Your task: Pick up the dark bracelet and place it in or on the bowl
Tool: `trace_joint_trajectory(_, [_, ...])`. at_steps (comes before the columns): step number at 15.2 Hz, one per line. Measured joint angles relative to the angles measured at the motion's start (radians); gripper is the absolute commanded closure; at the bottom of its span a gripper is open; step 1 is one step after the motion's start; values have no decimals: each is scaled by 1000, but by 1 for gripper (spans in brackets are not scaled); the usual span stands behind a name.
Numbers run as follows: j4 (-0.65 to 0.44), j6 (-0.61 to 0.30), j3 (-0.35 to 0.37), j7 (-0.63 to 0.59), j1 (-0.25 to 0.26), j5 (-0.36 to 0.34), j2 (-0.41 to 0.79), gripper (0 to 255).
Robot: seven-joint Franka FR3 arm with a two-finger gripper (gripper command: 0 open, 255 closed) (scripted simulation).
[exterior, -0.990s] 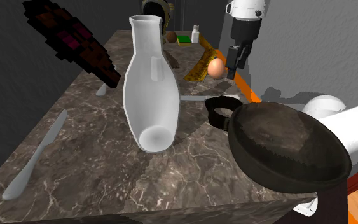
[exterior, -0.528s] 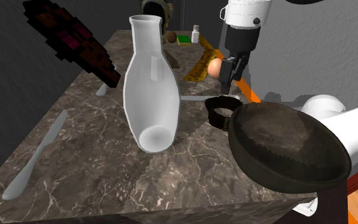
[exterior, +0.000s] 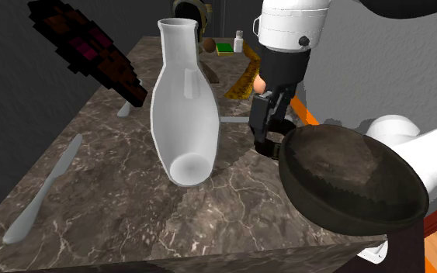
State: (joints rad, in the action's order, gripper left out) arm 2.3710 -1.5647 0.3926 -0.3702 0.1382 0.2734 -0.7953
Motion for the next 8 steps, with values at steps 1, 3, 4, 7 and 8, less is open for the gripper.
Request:
trace_joint_trajectory(1, [-7, 0, 19, -22, 6, 14, 2, 0])
trace_joint_trajectory(3, [-15, -14, 52, -53, 12, 36, 16, 0])
trace_joint_trajectory(4, [-6, -24, 61, -60, 15, 42, 16, 0])
trace_joint_trajectory(7, [36, -61, 74, -62, 21, 55, 9, 0])
trace_joint_trajectory(8, [49, -72, 78, -62, 23, 59, 7, 0])
